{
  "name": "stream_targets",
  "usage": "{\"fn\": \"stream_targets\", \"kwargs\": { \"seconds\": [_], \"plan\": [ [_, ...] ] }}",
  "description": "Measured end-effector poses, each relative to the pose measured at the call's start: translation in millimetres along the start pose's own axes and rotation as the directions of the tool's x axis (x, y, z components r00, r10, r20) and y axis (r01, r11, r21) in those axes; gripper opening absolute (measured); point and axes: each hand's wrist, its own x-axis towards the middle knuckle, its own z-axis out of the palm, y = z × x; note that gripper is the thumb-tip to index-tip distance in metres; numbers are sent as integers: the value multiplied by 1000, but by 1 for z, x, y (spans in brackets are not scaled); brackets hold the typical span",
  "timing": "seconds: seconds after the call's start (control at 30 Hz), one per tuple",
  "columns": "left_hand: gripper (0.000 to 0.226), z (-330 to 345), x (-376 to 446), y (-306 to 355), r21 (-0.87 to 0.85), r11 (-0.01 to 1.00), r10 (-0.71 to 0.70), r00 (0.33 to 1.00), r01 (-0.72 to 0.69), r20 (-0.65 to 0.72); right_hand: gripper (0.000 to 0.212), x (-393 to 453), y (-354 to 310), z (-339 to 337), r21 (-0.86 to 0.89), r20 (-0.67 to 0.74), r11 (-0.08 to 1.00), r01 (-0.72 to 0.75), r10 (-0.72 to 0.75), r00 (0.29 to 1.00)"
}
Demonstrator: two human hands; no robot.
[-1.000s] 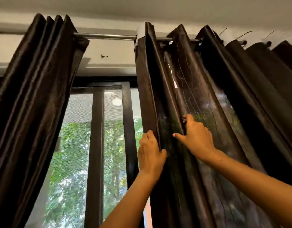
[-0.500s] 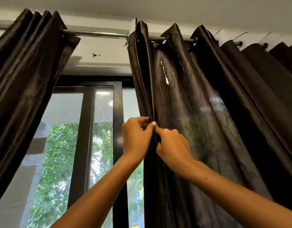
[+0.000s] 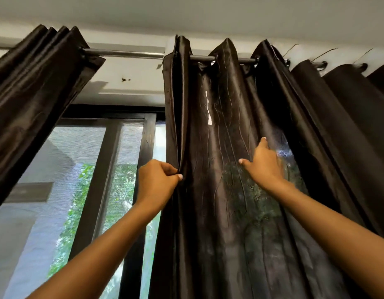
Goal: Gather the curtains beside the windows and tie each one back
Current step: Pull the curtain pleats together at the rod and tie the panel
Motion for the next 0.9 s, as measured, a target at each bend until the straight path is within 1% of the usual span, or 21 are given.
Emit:
{"fn": "stream_targets", "kwargs": {
  "seconds": [0.03,0.1,0.13,0.17,0.27,0.33,0.43,0.5,0.57,0.6,0.67,0.7,0.77,0.8,0.83,0.9],
  "plan": [
    [21,-1,0,1,20,1000,-3,1000,3,1,70,4,-1,0,-20,-18,1000,8,-8,1000],
    [20,-4,1,1,47,999,-11,1000,10,8,34,5,-7,1,-68,-70,996,57,-62,996],
    [19,-6,1,0,55,998,-12,1000,11,14,23,4,-12,3,-74,-78,994,75,-81,994],
    [19,-8,2,-2,65,998,-12,1000,11,18,21,0,-20,7,-68,-75,993,96,-101,992],
    [17,-19,5,-11,90,996,-10,1000,8,30,23,-11,-55,20,-23,-23,983,183,-183,983],
    [15,-28,7,-17,117,993,-1,999,-5,46,24,-20,-92,28,63,-2,967,249,-249,969],
    [9,-46,10,-28,147,989,10,999,-15,37,14,-43,-159,38,202,50,904,378,-395,917],
    [5,-61,12,-37,152,988,12,1000,-12,6,10,-53,-183,37,231,89,870,436,-466,880],
    [8,-73,15,-40,114,993,-10,1000,11,-8,11,-51,-184,31,198,140,861,469,-498,856],
    [10,-76,17,-40,81,996,-25,1000,26,-9,11,-48,-178,27,174,177,865,471,-498,849],
    [18,-76,21,-33,35,999,-13,1000,13,17,6,-37,-160,20,166,249,887,432,-461,851],
    [26,-72,23,-27,24,1000,0,999,-1,40,11,-32,-152,17,196,288,898,393,-436,853],
    [45,-58,23,-12,1,1000,26,997,-26,79,33,-19,-138,13,275,344,914,299,-384,857],
    [50,-50,24,-6,-8,999,42,996,-42,79,41,-13,-132,9,300,338,915,268,-365,868],
    [49,-41,24,1,-25,998,62,996,-61,69,45,-8,-125,4,314,313,918,242,-341,886],
    [38,-24,25,13,-74,993,96,994,-92,54,46,2,-105,-9,312,186,927,206,-273,944]
  ]
}}
